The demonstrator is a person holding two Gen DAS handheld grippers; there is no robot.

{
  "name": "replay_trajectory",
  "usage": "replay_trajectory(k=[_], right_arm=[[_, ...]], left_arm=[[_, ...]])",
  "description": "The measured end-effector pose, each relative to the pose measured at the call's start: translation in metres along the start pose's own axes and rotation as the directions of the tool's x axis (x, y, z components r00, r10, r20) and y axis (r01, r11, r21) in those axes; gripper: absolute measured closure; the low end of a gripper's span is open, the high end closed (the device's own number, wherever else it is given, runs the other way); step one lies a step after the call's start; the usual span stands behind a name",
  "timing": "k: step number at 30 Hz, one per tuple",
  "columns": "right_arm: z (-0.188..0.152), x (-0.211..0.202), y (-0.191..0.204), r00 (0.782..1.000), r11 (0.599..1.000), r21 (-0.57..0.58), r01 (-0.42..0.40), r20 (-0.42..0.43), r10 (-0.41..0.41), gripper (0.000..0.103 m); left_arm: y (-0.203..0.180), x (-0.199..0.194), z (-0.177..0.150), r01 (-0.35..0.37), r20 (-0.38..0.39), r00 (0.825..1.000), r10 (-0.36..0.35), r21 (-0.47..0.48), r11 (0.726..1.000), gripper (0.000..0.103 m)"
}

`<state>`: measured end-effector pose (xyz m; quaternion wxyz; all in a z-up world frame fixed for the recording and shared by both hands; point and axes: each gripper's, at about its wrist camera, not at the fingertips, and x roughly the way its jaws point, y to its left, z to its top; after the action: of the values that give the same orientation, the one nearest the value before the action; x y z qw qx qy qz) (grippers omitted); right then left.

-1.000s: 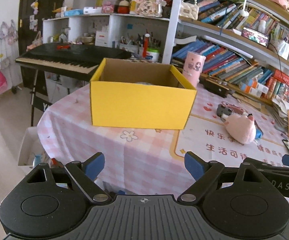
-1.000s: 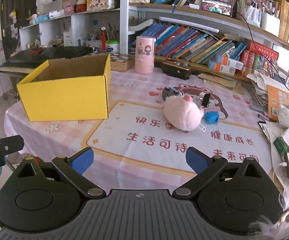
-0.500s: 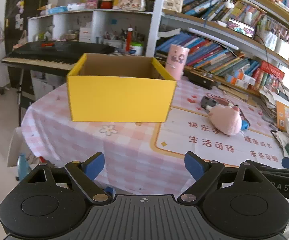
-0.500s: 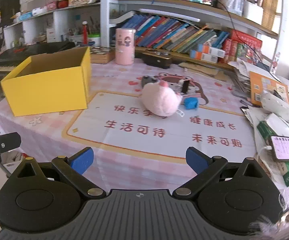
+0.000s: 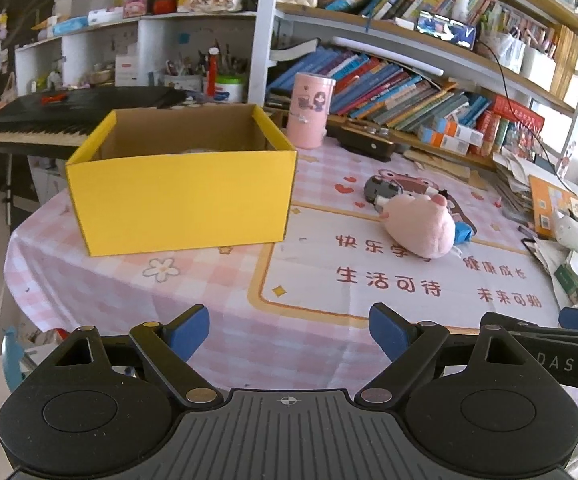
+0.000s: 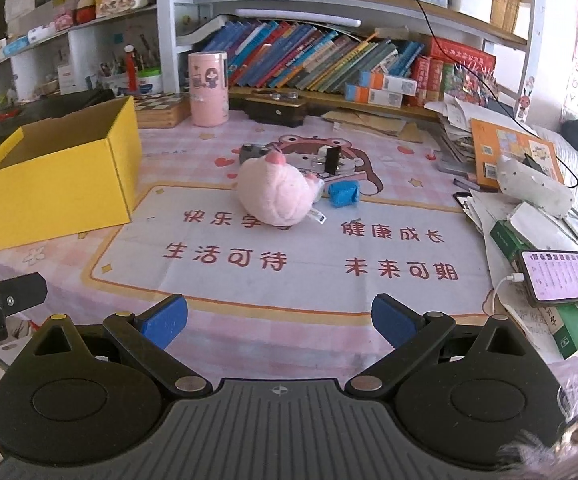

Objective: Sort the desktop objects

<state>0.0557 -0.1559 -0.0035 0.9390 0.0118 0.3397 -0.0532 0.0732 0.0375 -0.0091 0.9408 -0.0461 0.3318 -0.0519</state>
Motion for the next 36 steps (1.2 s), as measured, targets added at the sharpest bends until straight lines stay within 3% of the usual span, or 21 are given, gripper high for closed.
replay_trajectory(k=[21,36], right_arm=[[0.047,0.067,-0.081,0.999,0.998,0.056,0.025,-0.041,-0.023,0.004],[0.080,0.114,-0.126,0.998,0.999,0.047,-0.013,-0.055,0.016,0.004]], left_arm=[[-0.080,0.073,0.036,0.050,-0.060,0.997,-0.046,0.069,0.996,0.009],[-0.126,0.120,0.057,0.040,-0.110,0.993,-0.033,0.060,0.997,0.009]])
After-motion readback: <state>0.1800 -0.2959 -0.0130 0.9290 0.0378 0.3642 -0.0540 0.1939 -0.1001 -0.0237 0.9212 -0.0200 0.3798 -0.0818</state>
